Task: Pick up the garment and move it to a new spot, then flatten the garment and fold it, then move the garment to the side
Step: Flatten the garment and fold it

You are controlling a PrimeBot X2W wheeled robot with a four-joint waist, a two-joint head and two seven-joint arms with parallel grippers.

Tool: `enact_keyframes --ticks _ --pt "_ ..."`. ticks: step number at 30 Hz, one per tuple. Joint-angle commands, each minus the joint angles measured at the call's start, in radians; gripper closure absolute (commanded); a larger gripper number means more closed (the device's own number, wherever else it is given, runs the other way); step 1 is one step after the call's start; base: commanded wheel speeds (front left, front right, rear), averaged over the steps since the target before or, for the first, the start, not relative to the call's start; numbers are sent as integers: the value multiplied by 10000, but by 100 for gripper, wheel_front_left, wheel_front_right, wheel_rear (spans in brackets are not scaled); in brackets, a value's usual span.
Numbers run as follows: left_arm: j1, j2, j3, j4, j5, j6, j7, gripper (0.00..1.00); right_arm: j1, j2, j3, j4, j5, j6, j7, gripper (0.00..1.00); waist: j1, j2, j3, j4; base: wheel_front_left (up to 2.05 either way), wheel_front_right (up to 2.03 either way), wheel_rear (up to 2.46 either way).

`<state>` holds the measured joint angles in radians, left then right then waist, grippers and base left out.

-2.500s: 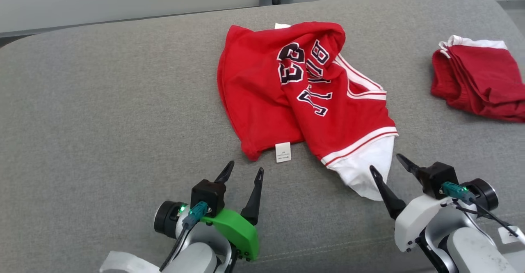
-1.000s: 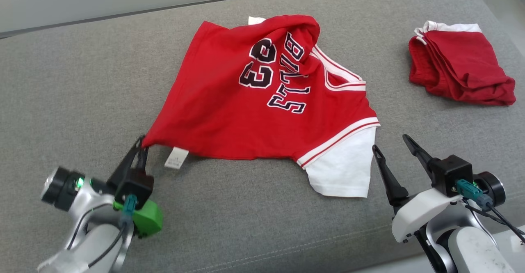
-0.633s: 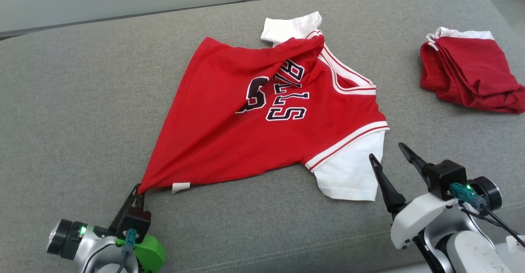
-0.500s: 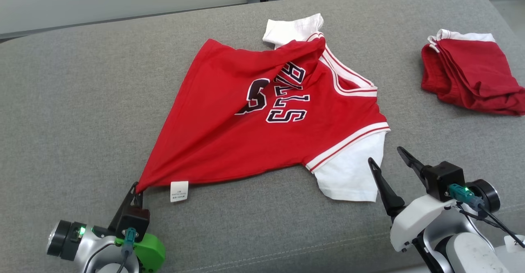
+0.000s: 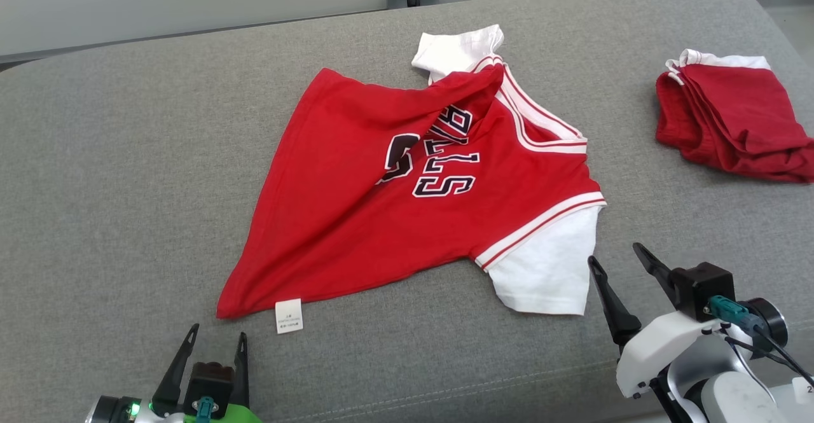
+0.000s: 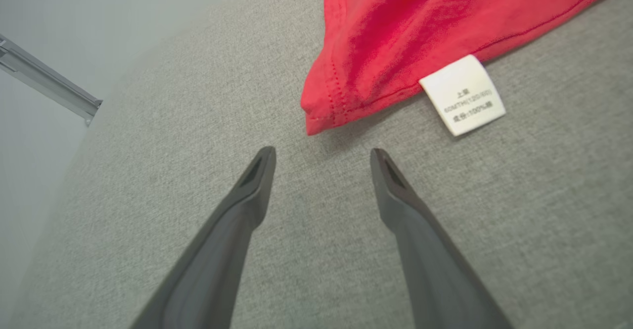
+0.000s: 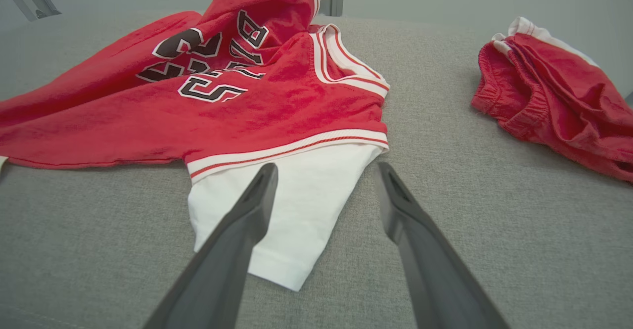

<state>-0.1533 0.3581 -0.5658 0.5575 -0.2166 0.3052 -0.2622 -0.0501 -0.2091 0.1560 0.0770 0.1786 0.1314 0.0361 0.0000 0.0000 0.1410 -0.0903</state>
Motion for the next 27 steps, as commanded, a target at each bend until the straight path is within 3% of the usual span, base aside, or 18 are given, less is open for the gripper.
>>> enact_keyframes --ticks 1,10,16,27 --pt "361 -133 295 -362 -121 89 -29 0 128 30 -162 82 -15 -14 -116 0 0 0 -10 29 0 0 0" --pt "1351 -613 1643 -2498 -520 183 -29 0 362 106 -1252 22 -280 -14 -477 0 0 0 -262 147 0 0 0" --pt "1713 -932 2389 -3657 -919 -68 -27 0 196 210 -1726 -331 -533 -14 -672 0 0 0 -630 159 0 0 0" --pt "2198 -1079 2768 -4787 -1807 -303 384 0 163 746 -1564 -721 -727 -14 -837 0 0 0 -1541 164 0 0 0"
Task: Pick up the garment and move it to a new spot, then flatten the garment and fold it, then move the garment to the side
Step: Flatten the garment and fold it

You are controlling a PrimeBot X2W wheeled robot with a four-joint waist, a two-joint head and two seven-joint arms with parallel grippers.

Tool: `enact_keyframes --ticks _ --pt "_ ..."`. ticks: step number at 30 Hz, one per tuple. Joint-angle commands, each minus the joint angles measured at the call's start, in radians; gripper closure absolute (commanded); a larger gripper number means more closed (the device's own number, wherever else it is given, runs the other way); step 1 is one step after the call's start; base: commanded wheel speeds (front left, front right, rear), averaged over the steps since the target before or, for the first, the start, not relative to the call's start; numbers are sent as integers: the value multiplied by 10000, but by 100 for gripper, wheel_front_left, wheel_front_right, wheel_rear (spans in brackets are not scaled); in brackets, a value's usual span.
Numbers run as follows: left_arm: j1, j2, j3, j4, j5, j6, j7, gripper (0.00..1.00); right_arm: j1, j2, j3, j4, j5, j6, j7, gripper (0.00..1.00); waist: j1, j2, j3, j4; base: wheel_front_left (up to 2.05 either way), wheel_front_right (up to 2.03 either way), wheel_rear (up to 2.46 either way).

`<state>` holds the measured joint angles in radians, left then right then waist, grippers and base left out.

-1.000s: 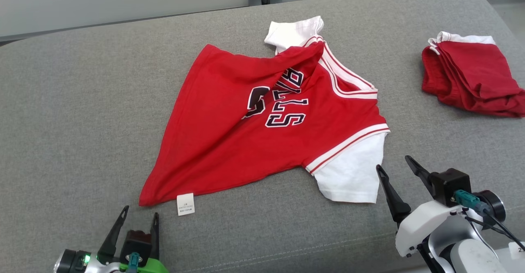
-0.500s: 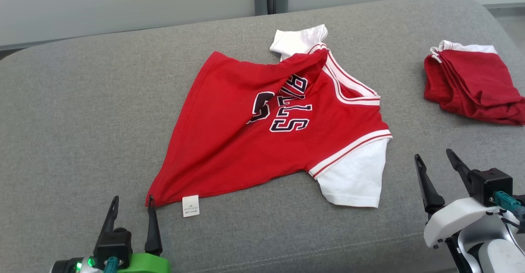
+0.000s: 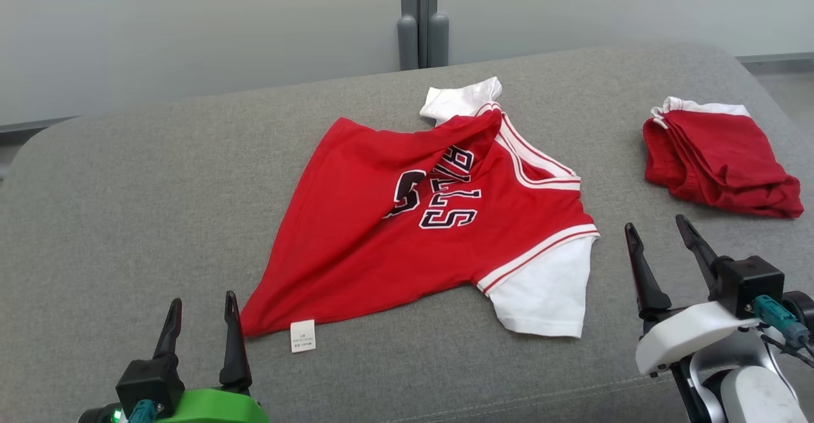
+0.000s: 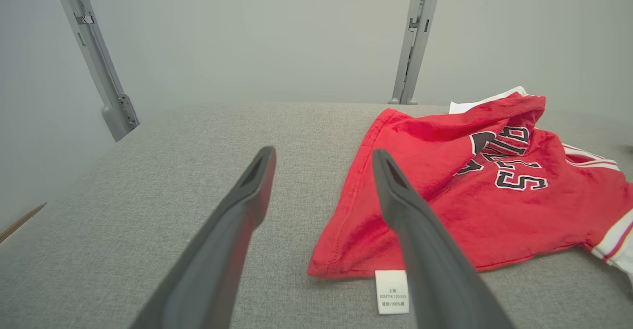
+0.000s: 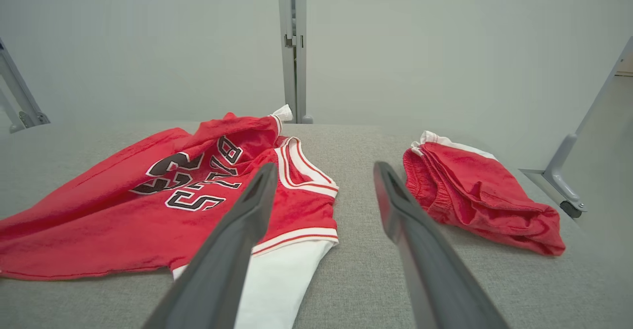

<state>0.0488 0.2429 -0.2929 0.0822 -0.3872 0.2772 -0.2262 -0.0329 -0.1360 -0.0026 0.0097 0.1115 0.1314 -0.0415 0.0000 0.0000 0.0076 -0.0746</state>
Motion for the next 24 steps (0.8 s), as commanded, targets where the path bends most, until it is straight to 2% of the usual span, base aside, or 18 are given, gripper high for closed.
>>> enact_keyframes --ticks 1,14,24 --pt "226 100 50 -110 -163 -49 106 0 -28 66 87 -41 -50 -14 -78 0 0 0 -269 6 0 0 0" --pt "955 446 -21 -929 -491 25 1080 0 -55 485 763 577 -65 -14 -316 0 0 0 -756 152 0 0 0" --pt "1059 545 -149 -993 -508 35 1267 0 -44 530 822 726 -92 -14 -344 0 0 0 -775 178 0 0 0"
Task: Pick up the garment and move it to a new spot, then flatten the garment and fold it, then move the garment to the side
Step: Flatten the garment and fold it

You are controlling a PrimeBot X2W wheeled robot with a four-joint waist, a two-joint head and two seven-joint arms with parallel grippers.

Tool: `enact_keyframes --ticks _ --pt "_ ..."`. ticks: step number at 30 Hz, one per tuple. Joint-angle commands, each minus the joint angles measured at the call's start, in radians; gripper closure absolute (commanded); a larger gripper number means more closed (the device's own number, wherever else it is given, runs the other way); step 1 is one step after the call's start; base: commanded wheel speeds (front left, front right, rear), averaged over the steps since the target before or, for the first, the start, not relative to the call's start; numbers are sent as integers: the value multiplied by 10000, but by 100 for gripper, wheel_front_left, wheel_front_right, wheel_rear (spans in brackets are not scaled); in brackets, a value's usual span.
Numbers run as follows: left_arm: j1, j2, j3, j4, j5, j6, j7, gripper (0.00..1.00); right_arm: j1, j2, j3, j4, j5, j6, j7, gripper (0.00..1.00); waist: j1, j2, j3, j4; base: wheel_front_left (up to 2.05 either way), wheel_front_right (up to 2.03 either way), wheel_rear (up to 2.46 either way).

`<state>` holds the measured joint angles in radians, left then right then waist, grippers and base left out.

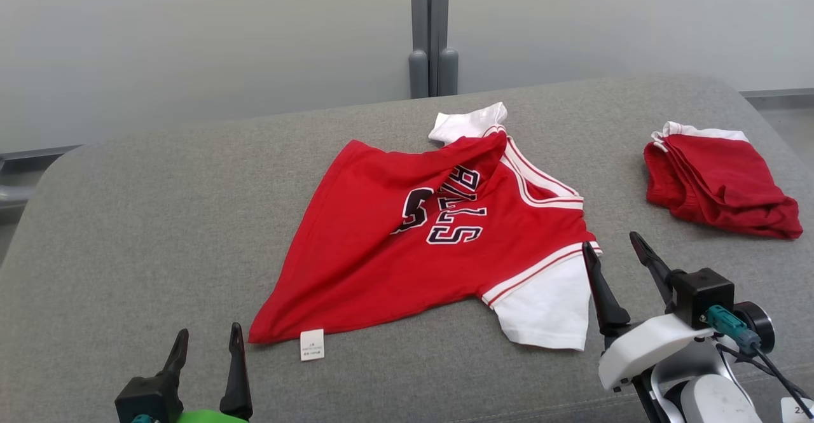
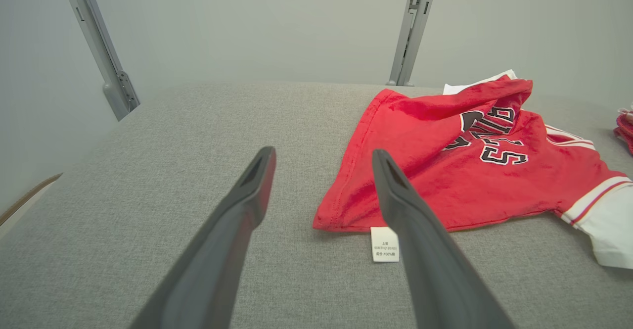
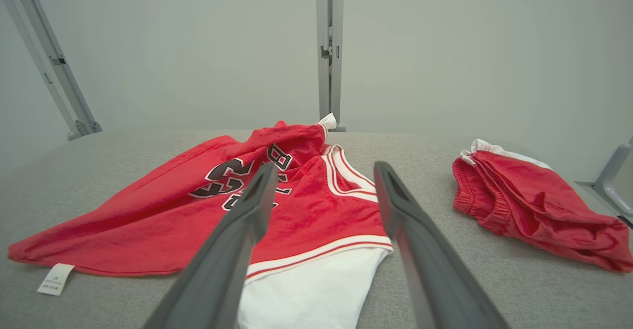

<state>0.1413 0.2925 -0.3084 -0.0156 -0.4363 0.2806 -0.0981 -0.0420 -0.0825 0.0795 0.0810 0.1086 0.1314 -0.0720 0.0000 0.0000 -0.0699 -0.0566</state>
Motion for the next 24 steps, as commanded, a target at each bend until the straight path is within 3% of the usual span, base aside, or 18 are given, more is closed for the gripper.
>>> enact_keyframes --ticks 1,14,24 --pt "130 58 1 -26 -20 3 0 0 33 0 10 21 -54 -14 -35 0 0 0 2 -10 0 0 0" --pt "78 115 -159 -27 19 25 73 0 49 50 -185 274 140 -14 85 0 0 0 27 -28 0 0 0" --pt "-99 -42 -502 312 36 -147 80 0 440 287 -1132 2142 1266 -14 644 0 0 0 315 269 0 0 0"
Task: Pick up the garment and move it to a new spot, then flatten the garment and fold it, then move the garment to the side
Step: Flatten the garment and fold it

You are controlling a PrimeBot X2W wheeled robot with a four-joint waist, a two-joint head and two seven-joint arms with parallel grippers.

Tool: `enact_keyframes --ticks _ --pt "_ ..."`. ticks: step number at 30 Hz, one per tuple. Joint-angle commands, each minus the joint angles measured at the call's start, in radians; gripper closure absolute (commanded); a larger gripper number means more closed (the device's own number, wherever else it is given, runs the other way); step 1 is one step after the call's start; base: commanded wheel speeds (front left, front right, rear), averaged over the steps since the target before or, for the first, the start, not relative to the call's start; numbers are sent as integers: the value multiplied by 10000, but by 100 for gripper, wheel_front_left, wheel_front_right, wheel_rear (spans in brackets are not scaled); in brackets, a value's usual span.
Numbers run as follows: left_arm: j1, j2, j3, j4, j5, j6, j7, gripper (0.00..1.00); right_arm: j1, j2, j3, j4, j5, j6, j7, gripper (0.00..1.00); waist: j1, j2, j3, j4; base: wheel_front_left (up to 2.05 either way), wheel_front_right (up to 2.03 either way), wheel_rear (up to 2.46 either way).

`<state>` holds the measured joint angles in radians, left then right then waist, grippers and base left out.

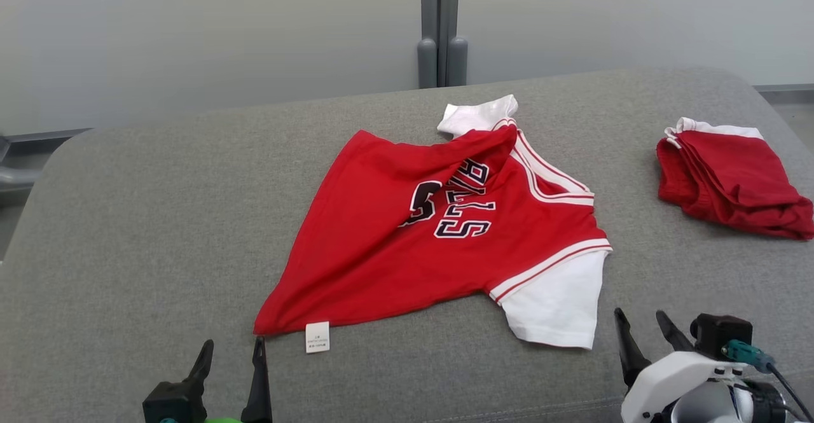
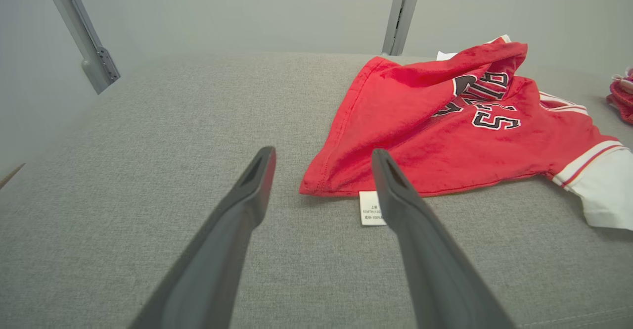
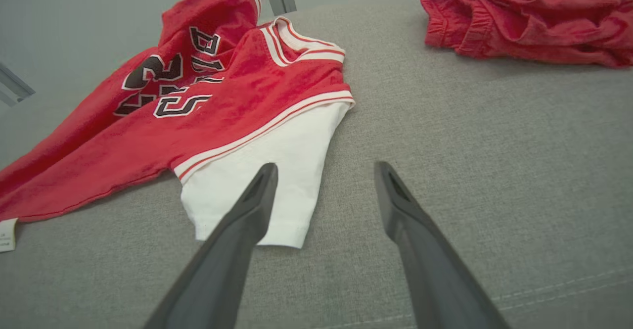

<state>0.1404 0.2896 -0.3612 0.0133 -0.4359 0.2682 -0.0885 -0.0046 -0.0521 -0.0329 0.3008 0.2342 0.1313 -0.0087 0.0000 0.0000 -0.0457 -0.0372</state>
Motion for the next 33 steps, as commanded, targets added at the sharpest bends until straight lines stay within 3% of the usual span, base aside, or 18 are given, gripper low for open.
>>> enact_keyframes --ticks 1,8,18,19,21,24,26,33 --pt "-134 -24 -23 67 44 -35 -19 0 44 -5 -65 205 238 -11 -12 0 0 0 119 122 0 0 0" --pt "-397 -28 -256 203 157 -141 49 0 -643 2 358 2099 2362 -11 -464 0 0 0 465 516 0 0 0" --pt "-678 -8 -384 295 251 -143 26 0 -1888 -1 1083 4212 3519 -11 -1097 1 0 0 990 998 0 0 0" --pt "-704 -2 -382 309 255 -133 9 0 -1991 0 1158 4463 3610 -11 -1120 15 0 0 1019 1033 0 0 0" --pt "-738 9 -375 329 243 -125 0 0 -2161 16 1312 4882 3814 -9 -1192 51 0 0 1051 1087 0 0 0" --pt "-776 17 -371 351 230 -107 -34 0 -2426 58 1514 5360 3976 -6 -1408 72 0 0 1088 1132 0 0 0" --pt "-775 12 -367 361 198 -95 -38 0 -2551 61 1663 5531 4084 -6 -1574 100 0 0 1096 1129 0 0 0" --pt "-746 -304 -176 382 -466 -339 -222 0 -2598 -8 1827 4825 4673 -6 -1917 100 0 0 1086 913 0 0 0"
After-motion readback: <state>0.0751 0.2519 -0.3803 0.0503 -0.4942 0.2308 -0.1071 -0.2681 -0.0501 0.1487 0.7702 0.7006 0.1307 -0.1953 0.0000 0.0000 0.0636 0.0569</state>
